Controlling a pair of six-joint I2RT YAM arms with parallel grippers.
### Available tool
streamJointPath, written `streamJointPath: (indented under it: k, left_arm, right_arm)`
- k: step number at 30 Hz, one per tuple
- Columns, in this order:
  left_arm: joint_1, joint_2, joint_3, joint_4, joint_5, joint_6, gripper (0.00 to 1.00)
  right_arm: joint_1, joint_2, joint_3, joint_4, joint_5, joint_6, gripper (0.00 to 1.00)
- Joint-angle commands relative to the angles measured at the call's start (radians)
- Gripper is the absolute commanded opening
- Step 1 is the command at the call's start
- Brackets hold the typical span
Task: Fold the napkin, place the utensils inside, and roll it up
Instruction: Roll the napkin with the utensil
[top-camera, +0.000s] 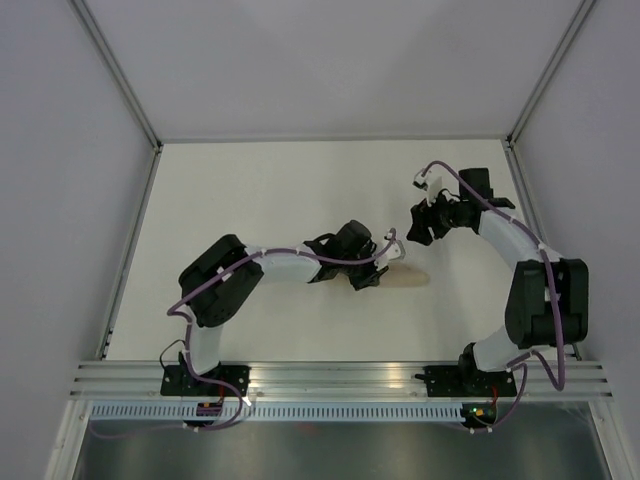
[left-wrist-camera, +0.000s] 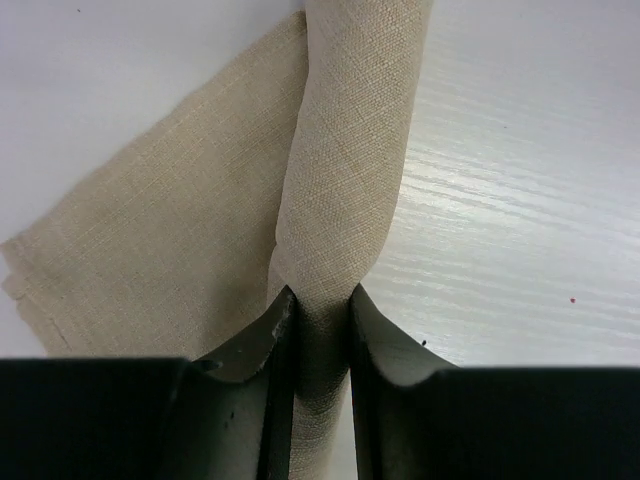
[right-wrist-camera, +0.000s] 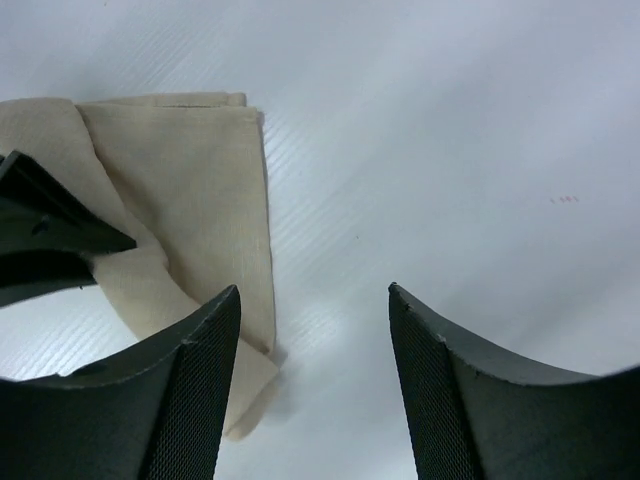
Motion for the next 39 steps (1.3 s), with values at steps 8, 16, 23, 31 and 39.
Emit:
streamJointPath:
  k: [8, 16, 23, 31, 39]
  left_arm:
    - [0.121, 0.24, 0.205, -0.464, 0.243, -0.156, 0.09]
    - [0.144, 0.337, 0.322, -0.596, 0.257, -0.192, 0.18]
    - [0.158, 0.379, 0.375, -0.66, 0.287, -0.196, 0.22]
    - [0.163, 0.407, 0.414, -0.7, 0.313, -0.179, 0.25]
    - [0.173, 0.4, 0.409, -0.703, 0.341, -0.173, 0.36]
  right_arm:
    - [0.021, -0.552, -0.407, 0.246, 0.042, -0.137, 0.72]
    - [0.296, -0.646, -0.641, 0.377, 0.235, -0.296, 0.69]
    - [0.412, -0.55, -0.697, 0.516, 0.336, -0.333, 0.72]
    - [0.518, -0.491, -0.728, 0.606, 0.425, -0.358, 0.73]
    - [0.527, -0.359, -0.692, 0.637, 0.464, -0.346, 0.51]
